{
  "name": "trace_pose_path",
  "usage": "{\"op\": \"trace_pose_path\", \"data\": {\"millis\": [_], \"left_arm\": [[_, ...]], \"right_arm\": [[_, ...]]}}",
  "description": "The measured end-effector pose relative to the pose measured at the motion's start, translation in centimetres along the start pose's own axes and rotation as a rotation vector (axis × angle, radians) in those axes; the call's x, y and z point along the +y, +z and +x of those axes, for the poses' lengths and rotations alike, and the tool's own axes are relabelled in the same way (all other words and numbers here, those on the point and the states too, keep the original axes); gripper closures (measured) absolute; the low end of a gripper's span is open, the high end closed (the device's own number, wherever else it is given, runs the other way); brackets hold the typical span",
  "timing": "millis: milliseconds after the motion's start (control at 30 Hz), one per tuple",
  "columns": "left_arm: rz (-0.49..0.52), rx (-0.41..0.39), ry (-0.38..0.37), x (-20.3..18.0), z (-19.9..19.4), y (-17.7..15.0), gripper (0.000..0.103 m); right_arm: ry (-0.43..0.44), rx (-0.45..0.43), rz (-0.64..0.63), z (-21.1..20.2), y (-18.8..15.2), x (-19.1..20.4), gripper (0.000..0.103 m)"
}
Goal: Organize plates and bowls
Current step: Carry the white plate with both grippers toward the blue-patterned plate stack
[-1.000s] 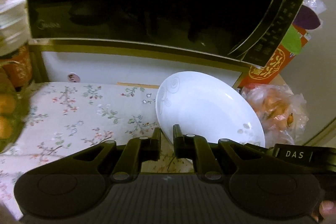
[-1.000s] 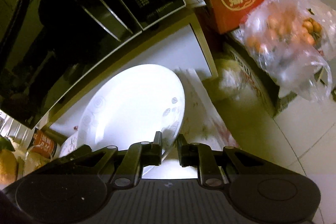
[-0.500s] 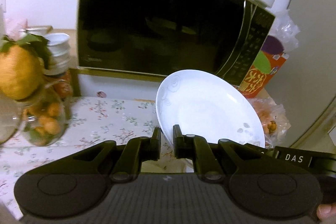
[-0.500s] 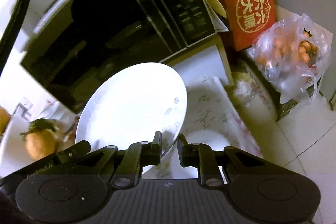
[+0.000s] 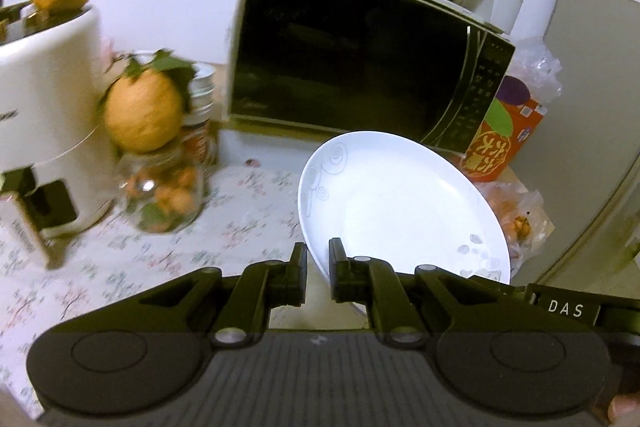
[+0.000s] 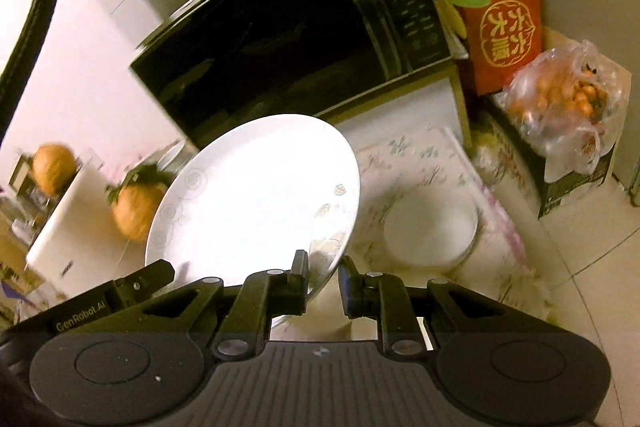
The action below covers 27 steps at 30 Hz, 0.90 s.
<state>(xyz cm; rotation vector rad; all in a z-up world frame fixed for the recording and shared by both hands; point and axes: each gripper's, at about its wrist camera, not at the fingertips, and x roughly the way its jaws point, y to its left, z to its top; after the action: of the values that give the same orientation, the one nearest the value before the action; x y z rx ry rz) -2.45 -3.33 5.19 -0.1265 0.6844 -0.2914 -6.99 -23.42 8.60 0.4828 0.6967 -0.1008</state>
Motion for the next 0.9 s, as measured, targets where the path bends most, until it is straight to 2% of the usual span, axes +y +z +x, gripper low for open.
{"op": "trace_pose_path", "data": {"millis": [233, 567, 900], "left_arm": [[-0.061, 0.045, 0.032, 3.2, -0.9, -3.1, 0.094], [-0.113, 0.066, 0.071, 6.4, -1.9, -4.9, 0.094], [-0.119, 0.098, 0.131, 7.6, -2.4, -6.6, 0.094]], "right_arm": [[0.033, 0.046, -0.044, -0.1, -3.1, 2.3, 0.087], [0.06, 0.117, -0.138, 1.8, -5.5, 4.5, 0.087], [0.066, 0.201, -0.195, 3.5, -7.5, 5.8, 0.087]]}}
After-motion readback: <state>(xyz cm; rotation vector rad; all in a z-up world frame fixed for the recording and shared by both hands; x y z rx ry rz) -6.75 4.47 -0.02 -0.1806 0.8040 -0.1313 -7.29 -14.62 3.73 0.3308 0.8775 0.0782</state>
